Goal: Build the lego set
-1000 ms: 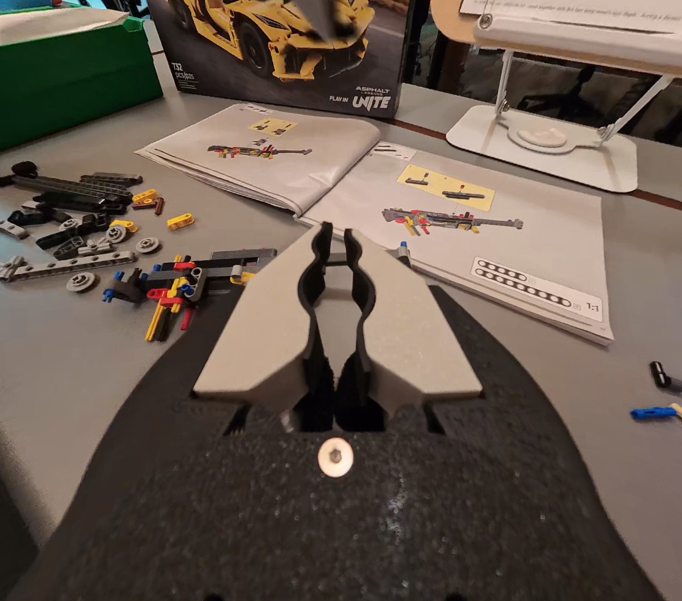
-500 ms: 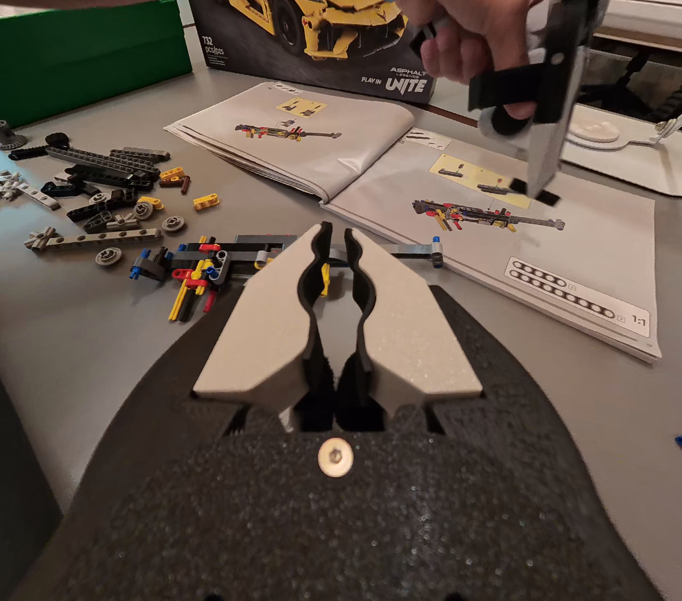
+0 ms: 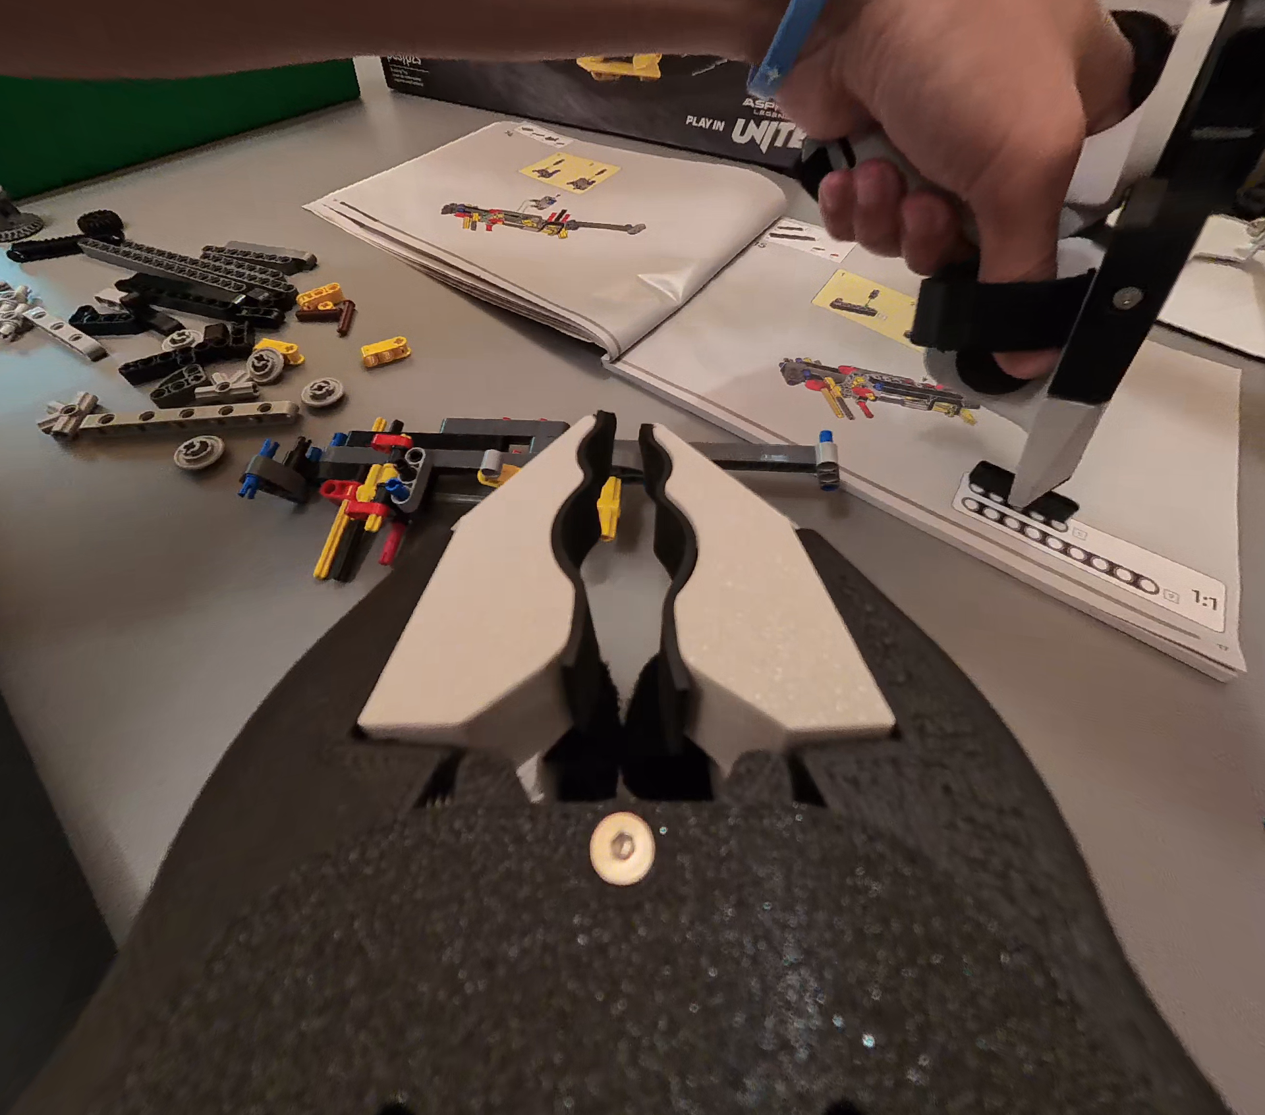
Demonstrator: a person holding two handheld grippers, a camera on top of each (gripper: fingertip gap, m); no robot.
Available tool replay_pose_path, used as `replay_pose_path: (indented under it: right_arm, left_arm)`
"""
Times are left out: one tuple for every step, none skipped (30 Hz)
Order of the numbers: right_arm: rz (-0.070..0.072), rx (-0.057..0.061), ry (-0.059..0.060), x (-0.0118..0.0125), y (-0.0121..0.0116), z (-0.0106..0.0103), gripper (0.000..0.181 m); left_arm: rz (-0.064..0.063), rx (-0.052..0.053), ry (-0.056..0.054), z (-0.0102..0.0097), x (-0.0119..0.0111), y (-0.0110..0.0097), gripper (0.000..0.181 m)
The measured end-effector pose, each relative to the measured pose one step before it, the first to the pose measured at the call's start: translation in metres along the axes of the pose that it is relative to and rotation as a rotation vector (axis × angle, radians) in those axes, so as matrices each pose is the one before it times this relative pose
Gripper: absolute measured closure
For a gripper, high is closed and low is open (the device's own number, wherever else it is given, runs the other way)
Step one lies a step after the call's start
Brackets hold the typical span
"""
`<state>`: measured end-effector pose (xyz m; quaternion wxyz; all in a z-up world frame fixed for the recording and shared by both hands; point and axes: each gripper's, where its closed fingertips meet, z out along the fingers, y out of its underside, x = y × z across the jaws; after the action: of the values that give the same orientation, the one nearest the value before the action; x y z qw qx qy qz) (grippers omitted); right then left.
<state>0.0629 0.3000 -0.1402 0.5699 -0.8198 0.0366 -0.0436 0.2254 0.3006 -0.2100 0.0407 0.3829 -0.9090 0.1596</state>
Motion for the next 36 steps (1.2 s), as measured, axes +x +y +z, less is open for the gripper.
replay_pose_path:
  right_arm:
    - [-0.0003, -0.0008, 0.0003, 0.00006, 0.00021, -0.00002, 0.174]
    - [0.001, -0.0018, 0.0001, 0.00022, 0.00028, 0.00013, 0.174]
    - [0.0013, -0.0009, -0.0004, 0.00015, 0.00021, 0.00001, 0.174]
    - [0.0011, 0.0001, -0.0002, 0.00009, -0.00002, 0.00003, 0.174]
    - [0.0008, -0.0004, -0.0008, 0.00002, 0.00014, 0.00003, 0.174]
    - [0.0002, -0.0018, -0.0004, 0.0, 0.00027, 0.00011, 0.174]
    - [-0.0014, -0.0013, 0.0002, -0.0001, 0.00021, 0.00011, 0.174]
    - [-0.0016, -0.0011, -0.0005, -0.00018, 0.00018, 0.00012, 0.174]
    - [-0.001, -0.0011, -0.0011, -0.00031, 0.00027, 0.00016, 0.174]
    - [-0.0008, -0.0017, -0.0012, -0.00034, 0.00023, 0.00017, 0.174]
    - [-0.0005, -0.0028, -0.0009, -0.00024, 0.00054, 0.00027, 0.174]
    - [-0.0008, -0.0022, -0.0009, -0.0003, 0.00039, 0.00017, 0.174]
    - [-0.0011, -0.0011, -0.0003, -0.00009, 0.00018, 0.00013, 0.174]
    - [-0.0011, -0.0003, -0.0007, -0.00024, 0.00001, 0.00005, 0.174]
    - [-0.0002, -0.0015, -0.0013, -0.00031, 0.00028, 0.00024, 0.174]
    - [-0.0006, -0.0019, -0.0005, -0.00017, 0.00025, 0.00017, 0.174]
    - [-0.0016, -0.0014, 0.0004, 0.00006, 0.00034, 0.00006, 0.174]
    - [-0.0013, -0.0007, 0.0003, -0.00008, 0.00006, 0.00002, 0.174]
    - [-0.0001, -0.0005, -0.0005, -0.00007, 0.00012, 0.0001, 0.174]
    - [0.0006, -0.0008, -0.0008, 0.00004, 0.00017, 0.00009, 0.174]
    - [0.0002, -0.001, -0.0003, 0.00002, 0.0002, 0.00007, 0.174]
    - [-0.0005, -0.0005, -0.0001, -0.00009, 0.00013, 0.00008, 0.174]
    - [-0.0011, -0.0009, 0.0014, 0.00027, 0.00013, -0.00006, 0.174]
    - [-0.005, 0.002, 0.0068, 0.0009, -0.00032, -0.00089, 0.174]
    - [-0.0076, 0.0145, 0.0148, 0.00236, -0.00231, -0.00218, 0.175]
    - [-0.0045, 0.0206, 0.0269, 0.0052, -0.00319, -0.00336, 0.175]
    - [0.0043, 0.0195, 0.0451, 0.00961, -0.00198, -0.00434, 0.177]
    - [0.0208, 0.0203, 0.0392, 0.01025, -0.00192, -0.0046, 0.177]
    - [0.0379, 0.0194, 0.0243, 0.00888, -0.00224, -0.00444, 0.177]
    - [0.0439, 0.0135, 0.0289, 0.00978, -0.00079, -0.00345, 0.177]
    - [0.0405, -0.0032, 0.0371, 0.0108, 0.00186, -0.00131, 0.177]
    - [0.0297, -0.0178, 0.0291, 0.00847, 0.00317, 0.00065, 0.176]
    - [0.0187, -0.0147, 0.0032, 0.00305, 0.00245, 0.00159, 0.175]
    - [0.0129, -0.0078, -0.0169, -0.00173, 0.00148, 0.00154, 0.174]
    - [0.0061, -0.0067, -0.0207, -0.00374, 0.0012, 0.00141, 0.174]
    - [-0.006, -0.0076, -0.0158, -0.00401, 0.00129, 0.00141, 0.174]
  left_arm:
    - [0.0193, -0.0048, 0.0048, 0.00059, 0.00219, -0.00016, 0.176]
    - [0.0101, -0.0051, 0.0013, 0.00038, 0.00106, -0.00003, 0.176]
    - [0.0016, -0.0061, 0.0005, 0.00009, 0.00043, 0.00008, 0.176]
    - [0.0069, -0.0027, 0.0024, 0.00018, 0.00086, -0.00023, 0.176]
    - [0.0067, -0.0022, 0.0001, 0.0003, 0.00075, -0.00009, 0.176]
    - [0.0008, -0.0046, -0.0015, 0.00003, 0.00015, 0.00004, 0.176]
    - [-0.0024, -0.0052, -0.0035, 0.00014, -0.00014, 0.00011, 0.176]
    - [-0.0047, -0.0048, -0.0047, 0.00007, -0.00021, -0.00003, 0.176]
    - [-0.0026, -0.0031, -0.0089, -0.00005, -0.00045, -0.00021, 0.176]
    - [0.0002, -0.0007, -0.0201, -0.00014, -0.00209, -0.00038, 0.176]
    - [0.0009, -0.0017, -0.0112, -0.00002, -0.00079, -0.00006, 0.176]
    - [0.0029, -0.0015, -0.0046, -0.00004, 0.0, 0.00004, 0.176]
    - [0.0072, -0.0002, -0.0038, 0.00002, 0.0001, 0.00013, 0.176]
    - [-0.0006, -0.0001, -0.0002, 0.00009, 0.00008, 0.0001, 0.176]
    - [-0.0092, -0.0001, 0.0035, -0.00005, -0.00001, -0.00009, 0.176]
    - [-0.0078, 0.0005, 0.0039, -0.00002, 0.0001, -0.00005, 0.176]
    - [-0.0018, 0.0009, 0.002, -0.00001, 0.00012, 0.00001, 0.176]
    - [0.0015, 0.0012, 0.0002, -0.00005, 0.00008, 0.00009, 0.175]
    - [0.0004, 0.0007, -0.0001, 0.00004, 0.0001, 0.00004, 0.175]
    - [-0.001, 0.0004, 0.0005, -0.00002, -0.00007, 0.00002, 0.175]
    - [0.0001, 0.0013, 0.0005, 0.00005, 0.00013, 0.00002, 0.175]
    - [0.0001, 0.0023, 0.0, -0.00003, -0.00005, 0.0, 0.175]
    - [-0.0022, 0.0029, 0.001, -0.00004, 0.00011, 0.00005, 0.176]
    - [-0.0024, 0.0019, -0.0031, -0.00076, -0.00027, 0.0004, 0.176]
    - [-0.0062, 0.0117, -0.007, -0.0037, -0.0003, 0.00033, 0.176]
    - [-0.0179, 0.0299, -0.0002, -0.00905, 0.00233, -0.00019, 0.176]
    - [-0.022, 0.0463, -0.0005, -0.01525, 0.00584, 0.0001, 0.175]
    - [-0.0112, 0.0508, -0.005, -0.02003, 0.01001, 0.00304, 0.176]
    - [-0.0059, 0.0443, -0.0177, -0.02232, 0.01284, 0.0077, 0.176]
    - [-0.0111, 0.0372, -0.0284, -0.02221, 0.01475, 0.01243, 0.176]
    - [-0.0181, 0.0359, -0.0247, -0.01967, 0.01737, 0.01594, 0.176]
    - [-0.0236, 0.0358, -0.0043, -0.01475, 0.0213, 0.01824, 0.176]
    - [-0.0282, 0.0305, 0.0174, -0.00845, 0.02468, 0.01958, 0.176]
    - [-0.0286, 0.0276, 0.0186, -0.00235, 0.02379, 0.01952, 0.176]
    - [-0.0305, 0.0094, 0.008, 0.00319, 0.0201, 0.02016, 0.176]
    - [-0.0291, -0.0074, -0.0036, 0.00751, 0.01593, 0.02018, 0.176]
